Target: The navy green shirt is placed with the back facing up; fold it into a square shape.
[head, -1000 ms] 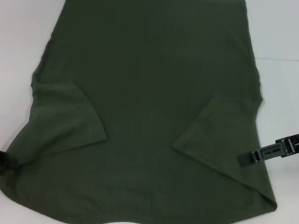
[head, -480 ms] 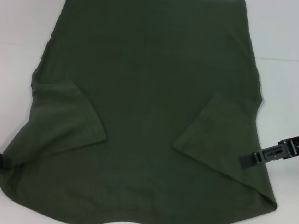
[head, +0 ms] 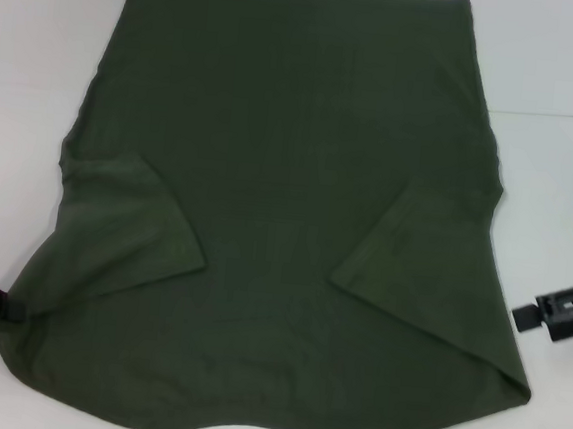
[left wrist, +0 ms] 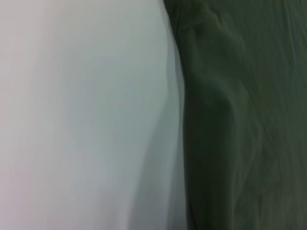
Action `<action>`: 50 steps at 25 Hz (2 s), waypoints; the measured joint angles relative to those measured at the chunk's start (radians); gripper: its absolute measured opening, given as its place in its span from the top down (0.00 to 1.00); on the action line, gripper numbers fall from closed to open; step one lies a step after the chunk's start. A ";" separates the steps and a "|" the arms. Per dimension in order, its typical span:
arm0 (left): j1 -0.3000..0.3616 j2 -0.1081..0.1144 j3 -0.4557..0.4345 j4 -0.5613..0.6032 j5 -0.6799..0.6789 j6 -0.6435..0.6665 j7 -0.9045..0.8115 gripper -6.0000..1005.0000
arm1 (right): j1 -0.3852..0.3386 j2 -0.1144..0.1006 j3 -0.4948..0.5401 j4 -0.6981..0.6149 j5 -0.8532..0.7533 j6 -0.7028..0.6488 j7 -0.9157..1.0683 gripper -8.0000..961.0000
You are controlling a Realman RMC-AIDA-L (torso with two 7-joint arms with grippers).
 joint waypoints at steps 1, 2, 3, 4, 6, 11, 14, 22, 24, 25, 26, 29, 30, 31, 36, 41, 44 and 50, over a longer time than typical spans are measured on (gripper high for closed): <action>0.000 0.000 0.000 0.000 0.000 0.000 0.000 0.99 | -0.005 -0.001 0.000 0.000 -0.005 -0.005 0.006 0.03; 0.000 0.000 0.000 0.000 0.000 0.000 0.000 0.99 | -0.009 -0.001 0.000 0.003 -0.008 -0.008 0.010 0.03; 0.000 0.001 0.000 0.000 0.000 0.000 0.000 0.99 | -0.012 -0.001 -0.002 0.007 -0.010 -0.009 0.013 0.03; 0.000 0.001 0.000 0.000 0.000 0.000 0.000 0.99 | -0.015 -0.001 -0.003 0.014 -0.012 -0.008 0.014 0.03; 0.000 0.002 -0.001 0.000 0.000 0.000 0.000 0.99 | -0.016 -0.001 -0.005 0.035 -0.024 0.004 0.014 0.03; -0.001 0.000 0.000 0.000 -0.002 0.000 0.000 0.99 | -0.018 0.006 -0.004 0.071 -0.057 0.043 0.009 0.03; -0.002 0.000 0.000 0.000 -0.003 0.000 0.000 0.99 | -0.025 0.011 -0.006 0.076 -0.063 0.058 0.007 0.03; -0.011 -0.004 0.002 0.000 -0.002 0.000 0.000 0.99 | -0.042 0.024 -0.009 0.078 -0.065 0.073 -0.007 0.03; -0.012 -0.004 0.002 0.000 -0.002 0.000 0.000 0.99 | -0.046 0.028 -0.009 0.078 -0.067 0.080 -0.011 0.03; -0.012 -0.004 0.002 0.000 -0.001 0.000 0.000 0.99 | -0.048 0.030 -0.009 0.078 -0.068 0.082 -0.013 0.03; -0.012 -0.004 0.002 0.000 -0.001 0.000 0.000 0.99 | -0.049 0.032 -0.009 0.078 -0.069 0.086 -0.014 0.03; -0.012 -0.003 0.000 0.000 0.000 0.000 0.000 0.99 | -0.052 0.039 -0.008 0.078 -0.070 0.094 -0.017 0.03; -0.012 -0.003 -0.001 0.000 0.000 0.000 0.000 0.99 | -0.052 0.041 -0.007 0.078 -0.070 0.098 -0.017 0.03; -0.012 -0.003 -0.001 0.000 0.000 0.000 0.000 0.99 | -0.052 0.045 -0.007 0.078 -0.070 0.106 -0.018 0.03; -0.011 -0.003 0.000 0.000 0.000 0.000 0.001 0.99 | -0.052 0.052 -0.008 0.078 -0.070 0.118 -0.019 0.03; -0.010 -0.003 -0.001 0.000 -0.002 0.000 0.005 0.99 | -0.051 0.059 -0.008 0.078 -0.070 0.127 -0.019 0.03; -0.010 -0.003 0.000 0.000 -0.004 0.000 0.006 0.99 | -0.049 0.064 -0.009 0.078 -0.073 0.136 -0.020 0.03; -0.008 -0.003 -0.002 0.000 -0.006 0.000 0.008 0.99 | -0.047 0.069 -0.012 0.081 -0.074 0.153 -0.022 0.03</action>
